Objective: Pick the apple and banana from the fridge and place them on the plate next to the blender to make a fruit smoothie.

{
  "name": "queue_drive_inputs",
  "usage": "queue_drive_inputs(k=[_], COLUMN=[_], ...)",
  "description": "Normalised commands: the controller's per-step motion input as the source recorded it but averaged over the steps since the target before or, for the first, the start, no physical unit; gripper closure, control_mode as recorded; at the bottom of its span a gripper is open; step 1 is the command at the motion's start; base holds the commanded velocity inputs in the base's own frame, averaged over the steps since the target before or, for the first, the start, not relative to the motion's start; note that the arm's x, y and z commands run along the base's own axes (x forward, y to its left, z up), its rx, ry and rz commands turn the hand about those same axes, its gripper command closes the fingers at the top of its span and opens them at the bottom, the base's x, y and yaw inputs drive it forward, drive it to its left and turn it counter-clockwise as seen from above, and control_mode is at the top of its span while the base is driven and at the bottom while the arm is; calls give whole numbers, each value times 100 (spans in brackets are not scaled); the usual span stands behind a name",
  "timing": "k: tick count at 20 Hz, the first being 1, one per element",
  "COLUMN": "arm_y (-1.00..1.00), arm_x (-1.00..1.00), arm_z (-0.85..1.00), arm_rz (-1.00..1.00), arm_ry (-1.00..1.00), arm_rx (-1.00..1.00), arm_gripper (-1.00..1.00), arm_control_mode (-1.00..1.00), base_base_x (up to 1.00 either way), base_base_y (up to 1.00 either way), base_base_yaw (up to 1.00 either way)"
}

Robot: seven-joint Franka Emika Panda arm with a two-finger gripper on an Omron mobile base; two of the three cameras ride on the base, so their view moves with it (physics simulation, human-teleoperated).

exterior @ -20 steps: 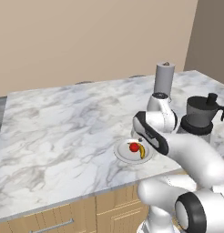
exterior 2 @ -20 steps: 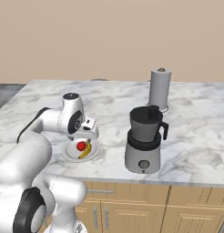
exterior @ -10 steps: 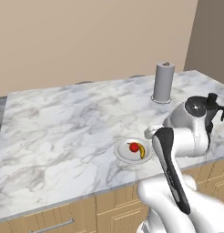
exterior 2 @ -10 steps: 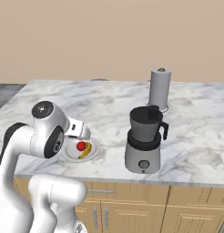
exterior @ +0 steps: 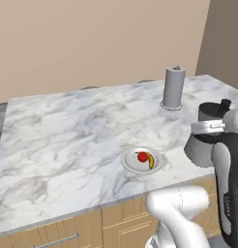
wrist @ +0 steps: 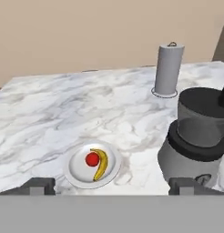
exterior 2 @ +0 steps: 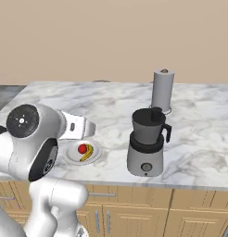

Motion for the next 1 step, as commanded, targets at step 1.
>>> queue_drive_inputs(k=[1], arm_y=[-83], arm_x=[-15], arm_z=[0], arm_rz=[-44], arm_ry=[-19], arm_rx=[6], arm_gripper=[-100], arm_control_mode=[-100], base_base_x=[0], base_base_y=[0], base_base_yaw=[0])
